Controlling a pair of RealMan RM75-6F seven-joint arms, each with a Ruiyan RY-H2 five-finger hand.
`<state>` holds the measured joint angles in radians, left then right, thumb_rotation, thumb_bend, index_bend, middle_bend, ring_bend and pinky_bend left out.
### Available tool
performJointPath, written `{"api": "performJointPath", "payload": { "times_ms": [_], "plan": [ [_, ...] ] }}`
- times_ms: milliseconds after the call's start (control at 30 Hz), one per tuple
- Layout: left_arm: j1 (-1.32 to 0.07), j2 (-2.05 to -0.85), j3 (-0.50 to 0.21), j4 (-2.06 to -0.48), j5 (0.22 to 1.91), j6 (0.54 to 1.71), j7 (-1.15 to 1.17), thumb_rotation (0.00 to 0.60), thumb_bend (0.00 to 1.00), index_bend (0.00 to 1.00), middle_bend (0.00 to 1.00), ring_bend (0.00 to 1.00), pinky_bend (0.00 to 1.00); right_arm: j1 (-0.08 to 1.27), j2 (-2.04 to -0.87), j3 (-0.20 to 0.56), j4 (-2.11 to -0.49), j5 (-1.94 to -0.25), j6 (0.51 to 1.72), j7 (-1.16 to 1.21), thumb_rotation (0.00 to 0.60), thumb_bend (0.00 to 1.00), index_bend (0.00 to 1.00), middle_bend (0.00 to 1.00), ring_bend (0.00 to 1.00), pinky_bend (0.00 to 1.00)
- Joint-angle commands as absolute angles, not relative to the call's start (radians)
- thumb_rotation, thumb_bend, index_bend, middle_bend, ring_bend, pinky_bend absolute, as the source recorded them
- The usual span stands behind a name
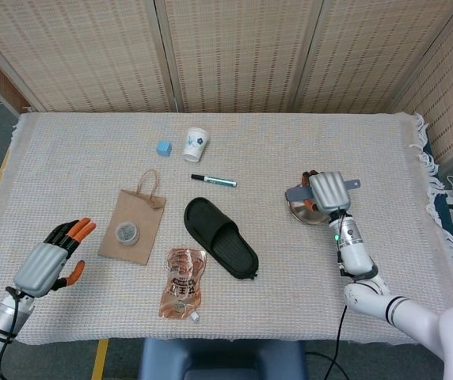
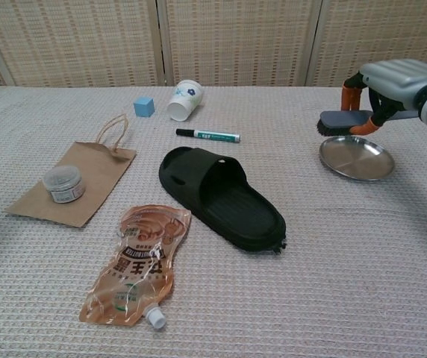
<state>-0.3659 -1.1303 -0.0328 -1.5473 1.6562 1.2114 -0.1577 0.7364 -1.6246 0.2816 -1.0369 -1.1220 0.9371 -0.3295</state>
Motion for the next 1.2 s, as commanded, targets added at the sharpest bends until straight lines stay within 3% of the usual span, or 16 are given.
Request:
{"api": "performJointPath", "payload": {
  "times_ms": [33, 267, 600, 1200],
  "plan": [
    [-0.500, -1.136, -0.052, -1.598, 1.671, 1.051, -0.184, 0.600, 0.56, 0.00, 0.00, 0.00, 0.09, 0.758, -1.606, 0.313, -1.089, -1.058, 0.940, -0.412, 0.600, 0.35, 0.91, 0.60, 0.56, 0.84],
    [-0.625, -1.224, -0.053, -1.618, 1.650, 0.884, -0.173, 0.600, 0.56, 0.00, 0.00, 0.00, 0.09, 0.812, -1.624, 0.348, -1.092, -0.965, 0.880, -0.457, 0.600, 0.35, 0.91, 0.60, 0.56, 0.84],
    [-0.721, -1.358, -0.059, -1.573, 1.602, 0.785, -0.142, 0.600, 0.56, 0.00, 0.00, 0.00, 0.08, 0.894, -1.662, 0.348, -1.108, -0.917, 0.807, -0.476, 0.600, 0.35, 0.91, 0.60, 0.56, 0.84],
    [-0.809, -1.495, -0.048, -1.409, 1.601, 0.787, -0.219, 0.600, 0.56, 0.00, 0.00, 0.00, 0.07, 0.994, -1.753, 0.323, -1.073, -0.873, 0.791, -0.526, 0.600, 0.35, 0.91, 0.60, 0.56, 0.84]
  ]
}}
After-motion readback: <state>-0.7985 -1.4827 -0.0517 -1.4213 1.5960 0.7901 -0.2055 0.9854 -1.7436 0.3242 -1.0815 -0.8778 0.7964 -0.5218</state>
